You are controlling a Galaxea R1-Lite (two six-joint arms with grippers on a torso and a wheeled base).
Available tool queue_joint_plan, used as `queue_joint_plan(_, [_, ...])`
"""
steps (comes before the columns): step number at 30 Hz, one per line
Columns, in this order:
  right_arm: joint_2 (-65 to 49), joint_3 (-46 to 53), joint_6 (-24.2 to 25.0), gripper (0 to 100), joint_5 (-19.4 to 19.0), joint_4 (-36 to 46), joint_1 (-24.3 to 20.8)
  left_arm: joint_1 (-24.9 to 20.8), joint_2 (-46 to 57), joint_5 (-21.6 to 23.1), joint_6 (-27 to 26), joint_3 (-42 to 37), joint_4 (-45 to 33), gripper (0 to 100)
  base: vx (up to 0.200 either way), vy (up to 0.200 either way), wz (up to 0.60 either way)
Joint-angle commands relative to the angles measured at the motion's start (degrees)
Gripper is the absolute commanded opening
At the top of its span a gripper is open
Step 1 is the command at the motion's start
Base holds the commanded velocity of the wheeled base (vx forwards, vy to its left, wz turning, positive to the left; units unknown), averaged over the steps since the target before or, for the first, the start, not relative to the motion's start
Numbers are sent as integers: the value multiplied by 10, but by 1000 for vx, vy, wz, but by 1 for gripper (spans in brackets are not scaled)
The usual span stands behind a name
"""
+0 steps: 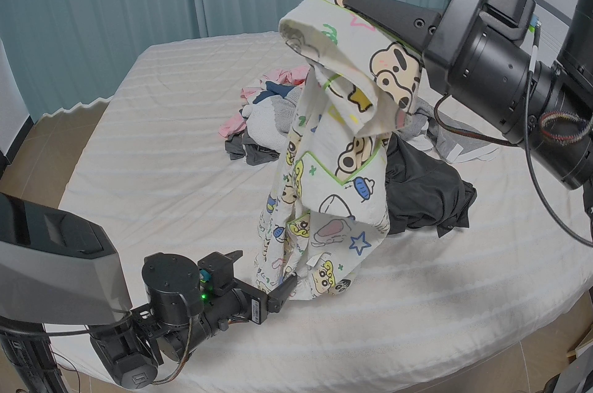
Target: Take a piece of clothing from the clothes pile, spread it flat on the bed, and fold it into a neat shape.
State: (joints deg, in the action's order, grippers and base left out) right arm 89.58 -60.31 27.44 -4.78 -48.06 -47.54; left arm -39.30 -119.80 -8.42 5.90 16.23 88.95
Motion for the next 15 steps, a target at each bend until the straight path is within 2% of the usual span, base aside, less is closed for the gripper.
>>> queue_joint_plan(1, [-11,7,0,0,-1,0,5,12,12,0,0,-4,10,100,0,0,0])
queue_joint_plan(7, [-17,8,0,0,-2,2,25,16,28,11,0,-44,10,100,0,0,0])
queue_joint_plan(15, [-15,8,1,0,-3,1,35,11,51,101,5,-95,10,100,0,0,0])
